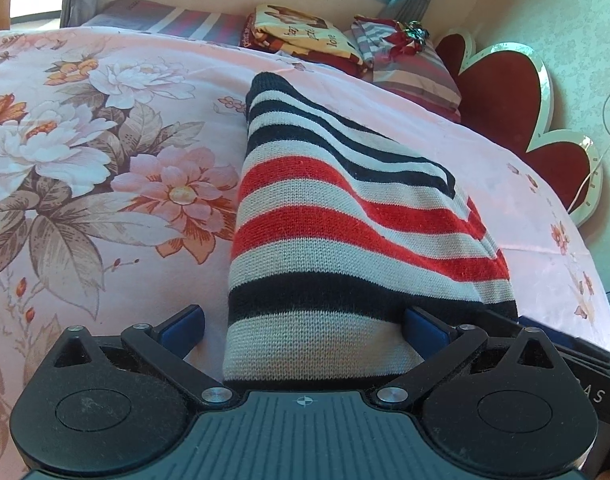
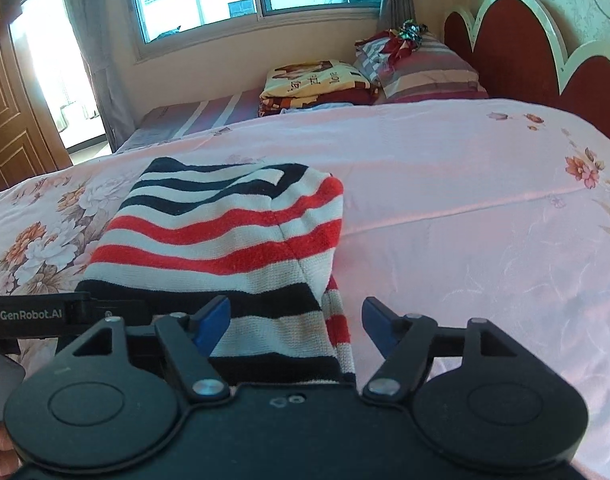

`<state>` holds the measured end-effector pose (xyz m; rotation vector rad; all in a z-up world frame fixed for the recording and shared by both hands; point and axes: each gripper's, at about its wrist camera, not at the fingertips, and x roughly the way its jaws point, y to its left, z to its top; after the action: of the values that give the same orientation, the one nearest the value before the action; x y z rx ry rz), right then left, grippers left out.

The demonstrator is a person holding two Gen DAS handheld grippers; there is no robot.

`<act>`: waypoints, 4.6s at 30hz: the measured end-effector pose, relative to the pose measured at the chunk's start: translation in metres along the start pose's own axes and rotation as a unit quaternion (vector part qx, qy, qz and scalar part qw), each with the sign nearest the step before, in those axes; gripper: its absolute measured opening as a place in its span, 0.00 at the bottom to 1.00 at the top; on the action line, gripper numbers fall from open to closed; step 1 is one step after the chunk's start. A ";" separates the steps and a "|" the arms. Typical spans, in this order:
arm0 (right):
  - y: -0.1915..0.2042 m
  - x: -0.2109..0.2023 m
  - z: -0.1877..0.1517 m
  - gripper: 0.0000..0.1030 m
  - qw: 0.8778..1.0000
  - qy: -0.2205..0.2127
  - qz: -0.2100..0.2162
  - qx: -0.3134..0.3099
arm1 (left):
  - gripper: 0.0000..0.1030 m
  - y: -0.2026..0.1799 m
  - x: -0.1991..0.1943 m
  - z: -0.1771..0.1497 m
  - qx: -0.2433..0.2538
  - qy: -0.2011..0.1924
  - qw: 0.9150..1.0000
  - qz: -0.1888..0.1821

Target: Fold small clothes

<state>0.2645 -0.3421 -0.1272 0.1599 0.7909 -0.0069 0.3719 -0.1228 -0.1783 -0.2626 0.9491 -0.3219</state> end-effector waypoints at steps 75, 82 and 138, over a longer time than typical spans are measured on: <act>0.349 0.086 -0.028 0.50 0.978 0.038 0.173 0.108 | 0.89 0.436 -0.143 0.054 -0.033 -0.089 0.994 0.047; 0.383 0.043 -0.011 0.40 0.993 -0.029 0.113 0.022 | 0.89 0.428 -0.171 0.071 -0.042 -0.128 0.988 0.073; 0.416 0.004 -0.085 0.30 0.998 -0.024 -0.010 -0.062 | 0.96 0.397 -0.176 0.004 0.028 -0.062 0.995 0.073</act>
<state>0.2349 0.0818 -0.1306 0.0335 0.7429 0.0190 0.3408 0.3105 -0.1860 -0.1595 0.8307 -0.1949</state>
